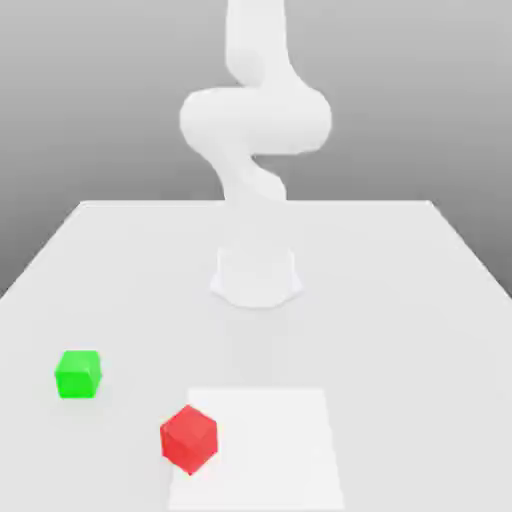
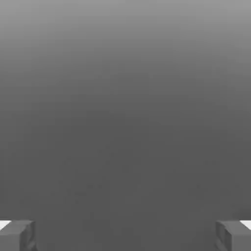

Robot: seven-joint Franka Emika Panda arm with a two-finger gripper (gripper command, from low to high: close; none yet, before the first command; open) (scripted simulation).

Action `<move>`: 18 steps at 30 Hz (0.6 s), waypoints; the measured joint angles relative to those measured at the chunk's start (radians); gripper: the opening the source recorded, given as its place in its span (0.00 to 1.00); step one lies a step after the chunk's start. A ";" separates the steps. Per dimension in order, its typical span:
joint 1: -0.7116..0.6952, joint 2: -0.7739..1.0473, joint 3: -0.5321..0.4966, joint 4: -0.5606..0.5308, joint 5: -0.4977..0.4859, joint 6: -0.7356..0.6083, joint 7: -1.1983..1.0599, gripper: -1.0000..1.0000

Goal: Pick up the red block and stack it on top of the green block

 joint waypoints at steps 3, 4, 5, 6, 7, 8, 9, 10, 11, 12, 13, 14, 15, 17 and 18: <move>-0.036 0.115 0.012 -0.042 -0.014 0.055 0.068 0.50; -0.048 0.151 0.015 -0.056 -0.018 0.073 0.090 0.50; -0.059 0.188 0.019 -0.070 -0.022 0.091 0.112 0.50; -0.070 0.224 0.021 -0.083 -0.026 0.109 0.133 0.50; -0.081 0.261 0.023 -0.097 -0.030 0.127 0.154 0.50; -0.091 0.297 0.025 -0.110 -0.033 0.144 0.176 0.50; -0.099 0.333 0.025 -0.123 -0.038 0.161 0.197 0.50; -0.108 0.370 0.026 -0.137 -0.041 0.179 0.218 0.50; -0.117 0.406 0.026 -0.150 -0.043 0.197 0.239 0.50; -0.125 0.442 0.025 -0.164 -0.046 0.214 0.259 0.50; -0.132 0.479 0.023 -0.177 -0.048 0.232 0.279 0.50; -0.138 0.515 0.021 -0.191 -0.049 0.250 0.298 0.50; -0.144 0.551 0.019 -0.204 -0.048 0.268 0.316 0.50; -0.154 0.623 0.010 -0.231 -0.044 0.303 0.350 0.50; -0.160 0.659 0.006 -0.245 -0.039 0.320 0.365 0.50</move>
